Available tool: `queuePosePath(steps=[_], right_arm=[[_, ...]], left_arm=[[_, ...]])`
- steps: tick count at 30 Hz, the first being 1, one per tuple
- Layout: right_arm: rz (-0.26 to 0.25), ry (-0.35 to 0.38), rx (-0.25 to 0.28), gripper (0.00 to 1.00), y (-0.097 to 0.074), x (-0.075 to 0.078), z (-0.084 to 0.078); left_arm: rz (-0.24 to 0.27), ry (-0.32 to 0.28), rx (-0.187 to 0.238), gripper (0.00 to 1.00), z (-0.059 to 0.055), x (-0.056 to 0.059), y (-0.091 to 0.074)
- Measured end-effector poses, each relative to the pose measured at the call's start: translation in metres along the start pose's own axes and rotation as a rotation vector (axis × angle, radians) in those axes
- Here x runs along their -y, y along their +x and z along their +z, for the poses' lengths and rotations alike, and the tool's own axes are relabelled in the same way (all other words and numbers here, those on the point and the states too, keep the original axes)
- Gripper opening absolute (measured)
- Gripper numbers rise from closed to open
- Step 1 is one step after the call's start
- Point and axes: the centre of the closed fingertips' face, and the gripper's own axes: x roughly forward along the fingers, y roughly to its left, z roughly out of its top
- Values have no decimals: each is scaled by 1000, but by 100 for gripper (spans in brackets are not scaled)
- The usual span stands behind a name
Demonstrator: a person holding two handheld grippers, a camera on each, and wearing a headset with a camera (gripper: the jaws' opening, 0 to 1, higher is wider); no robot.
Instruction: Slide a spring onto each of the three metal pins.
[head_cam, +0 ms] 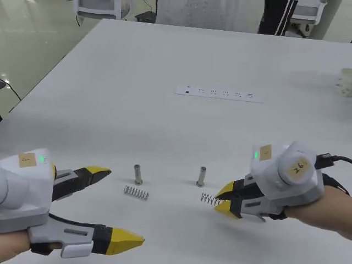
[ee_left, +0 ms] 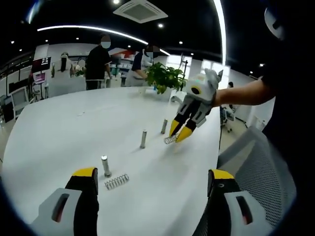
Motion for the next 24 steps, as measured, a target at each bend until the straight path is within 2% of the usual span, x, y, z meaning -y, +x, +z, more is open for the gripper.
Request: queuePosePath(steps=[3, 8, 12, 16, 21, 24], right_arm=[[9, -59, -18, 8, -4, -5, 2], [23, -118, -38, 8, -7, -12, 5], [36, -150, -51, 8, -6, -16, 4], [46, -158, -47, 8, -5, -19, 7], [61, -166, -39, 8, -5, -23, 11], [67, -167, -31, 8, -7, -25, 13]], left_arm=[[-36, 5, -6, 85, 2, 8, 8], [-100, 26, -21, 80, 3, 24, 22], [-133, 27, -22, 77, 4, 28, 30], [-156, 54, -34, 74, 6, 33, 39], [-182, 75, -23, 69, 13, 39, 52], [-211, 96, -28, 64, 14, 47, 61]])
